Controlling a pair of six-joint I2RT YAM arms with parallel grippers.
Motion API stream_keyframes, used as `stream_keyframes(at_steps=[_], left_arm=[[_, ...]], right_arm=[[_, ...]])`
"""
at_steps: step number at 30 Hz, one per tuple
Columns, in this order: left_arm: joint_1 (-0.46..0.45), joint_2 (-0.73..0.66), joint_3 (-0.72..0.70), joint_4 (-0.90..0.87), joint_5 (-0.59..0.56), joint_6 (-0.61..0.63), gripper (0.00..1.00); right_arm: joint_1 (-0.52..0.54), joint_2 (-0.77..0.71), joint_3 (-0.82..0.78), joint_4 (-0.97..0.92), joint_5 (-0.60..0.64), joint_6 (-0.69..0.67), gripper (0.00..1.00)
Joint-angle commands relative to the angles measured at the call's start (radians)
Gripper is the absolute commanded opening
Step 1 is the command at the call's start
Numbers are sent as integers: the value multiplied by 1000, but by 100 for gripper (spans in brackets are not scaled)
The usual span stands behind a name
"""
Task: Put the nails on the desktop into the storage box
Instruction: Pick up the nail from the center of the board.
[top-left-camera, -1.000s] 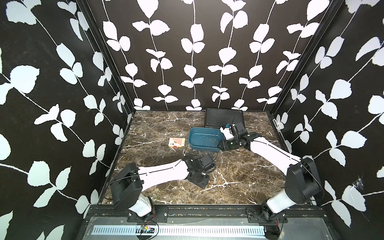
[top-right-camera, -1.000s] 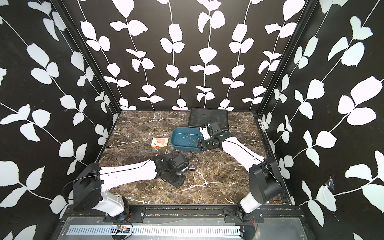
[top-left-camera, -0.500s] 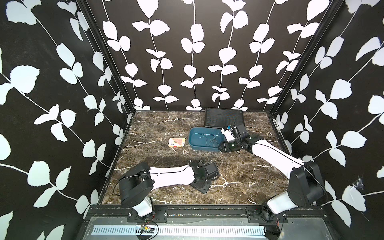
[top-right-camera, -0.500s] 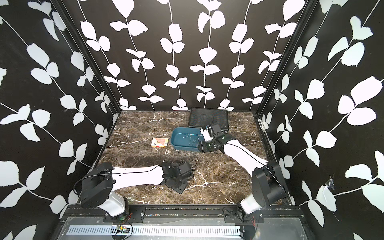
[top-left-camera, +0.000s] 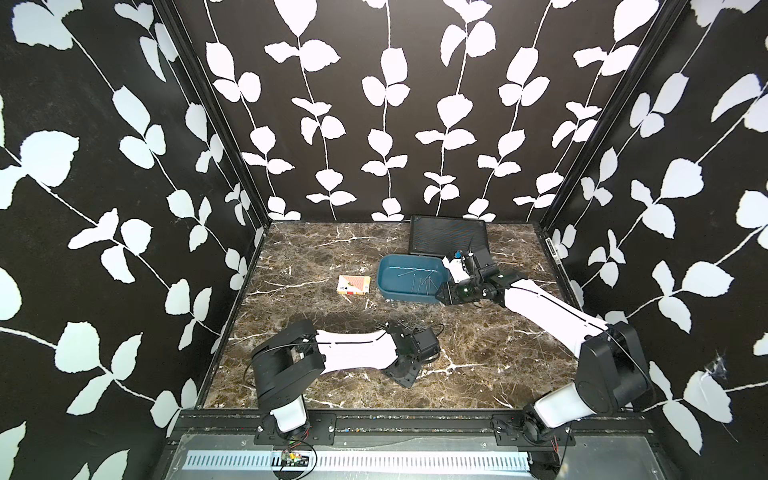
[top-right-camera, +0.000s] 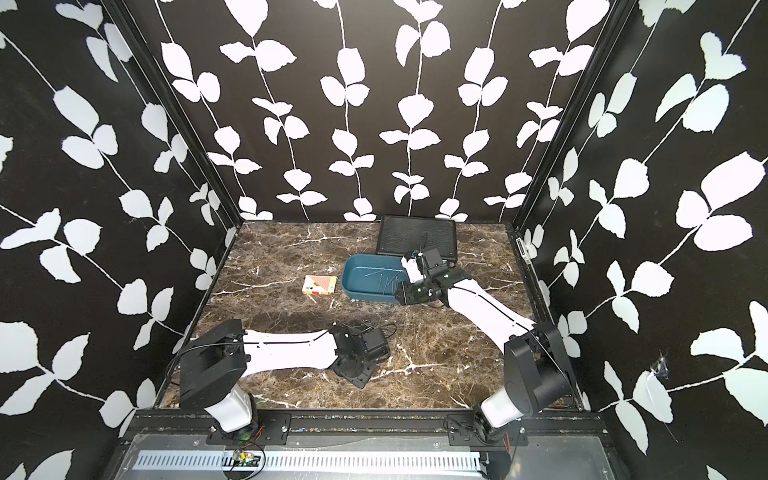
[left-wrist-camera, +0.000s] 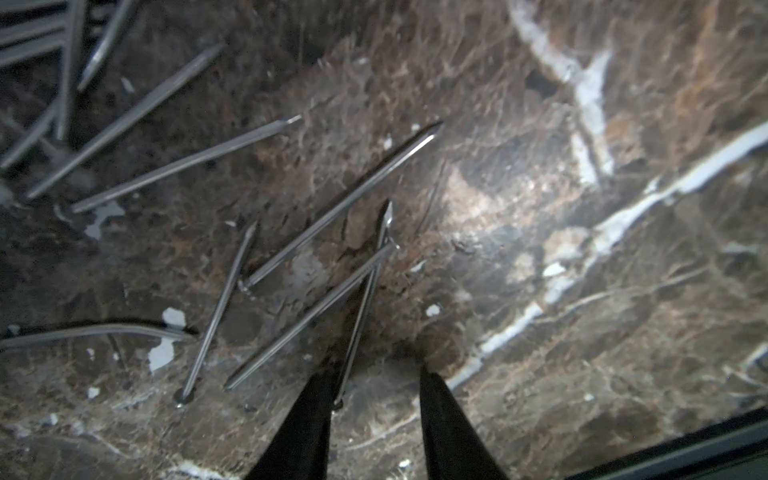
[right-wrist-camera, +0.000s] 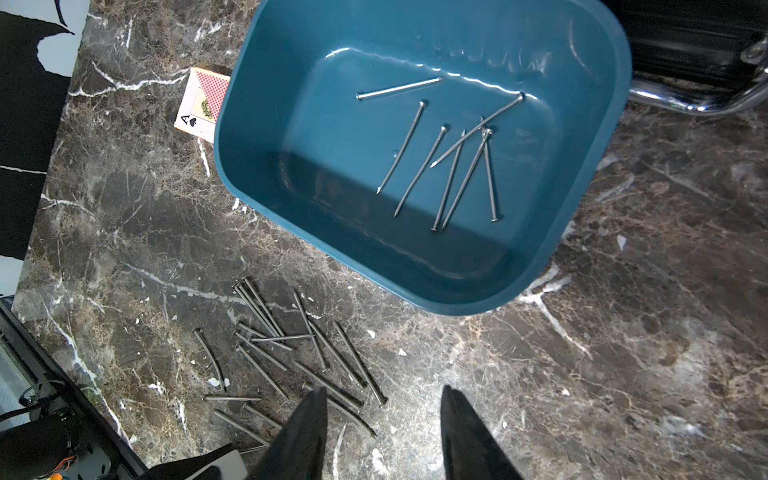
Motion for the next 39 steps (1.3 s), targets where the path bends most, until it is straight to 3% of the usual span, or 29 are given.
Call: stream_keyframes(at_steps=[1, 7, 19, 28, 32, 39], left_arm=[[3, 4, 24, -18, -7, 25, 38], [4, 39, 25, -17, 19, 49, 36], [3, 96, 59, -38, 47, 106, 23], [3, 132, 76, -30, 87, 141, 7], [4, 139, 89, -30, 109, 168, 0], [4, 180, 188, -49, 189, 271, 0]], right_arm=[[1, -18, -21, 22, -7, 8, 47], [1, -12, -16, 22, -7, 9, 47], [1, 0, -13, 33, -7, 18, 47], [1, 1, -5, 28, 2, 15, 47], [-3, -21, -4, 16, 55, 5, 48], [-28, -78, -8, -1, 154, -3, 53]])
